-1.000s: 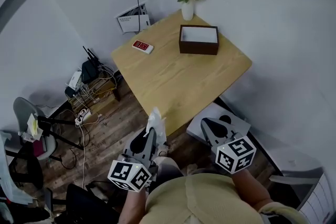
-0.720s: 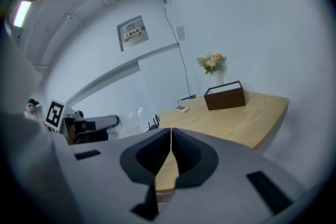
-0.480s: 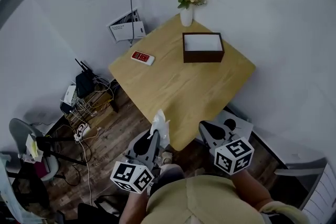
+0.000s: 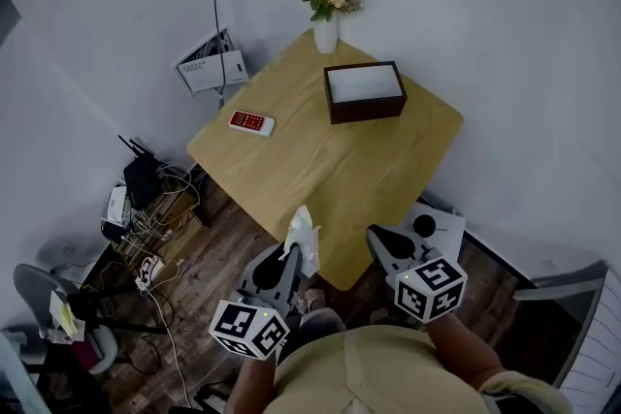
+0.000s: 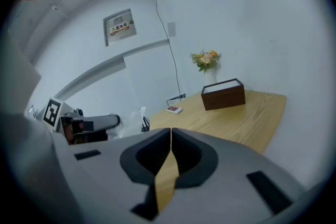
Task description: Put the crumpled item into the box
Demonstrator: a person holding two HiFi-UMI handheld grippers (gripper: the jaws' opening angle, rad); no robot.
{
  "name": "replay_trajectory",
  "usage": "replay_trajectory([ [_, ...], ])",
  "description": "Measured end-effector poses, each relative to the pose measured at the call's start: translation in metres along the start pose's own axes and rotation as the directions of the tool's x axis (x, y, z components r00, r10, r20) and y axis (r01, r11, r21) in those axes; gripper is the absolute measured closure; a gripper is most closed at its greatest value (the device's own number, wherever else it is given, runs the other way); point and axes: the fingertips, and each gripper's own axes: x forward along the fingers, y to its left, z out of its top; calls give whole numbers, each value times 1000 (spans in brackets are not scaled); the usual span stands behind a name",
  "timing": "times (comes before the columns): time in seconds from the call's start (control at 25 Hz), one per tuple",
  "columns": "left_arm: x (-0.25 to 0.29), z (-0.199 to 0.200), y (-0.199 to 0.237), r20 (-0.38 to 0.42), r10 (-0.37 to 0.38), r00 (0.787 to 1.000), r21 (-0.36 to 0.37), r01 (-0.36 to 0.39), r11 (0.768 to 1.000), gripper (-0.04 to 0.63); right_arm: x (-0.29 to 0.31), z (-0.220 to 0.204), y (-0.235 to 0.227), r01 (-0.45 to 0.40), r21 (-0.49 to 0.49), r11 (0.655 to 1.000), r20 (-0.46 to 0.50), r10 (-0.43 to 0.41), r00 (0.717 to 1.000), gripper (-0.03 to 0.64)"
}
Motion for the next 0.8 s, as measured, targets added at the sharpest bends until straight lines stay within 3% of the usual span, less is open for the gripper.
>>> replay_trajectory([
  [0.56, 21, 15, 29, -80, -186, 979, 25, 188, 982, 537, 26, 10, 3, 176, 51, 983, 39, -178, 983, 586],
  [0.8, 32, 18, 34, -77, -203, 976, 9, 205, 979, 538, 25, 12, -10, 227, 53, 972, 29, -229, 973, 586],
])
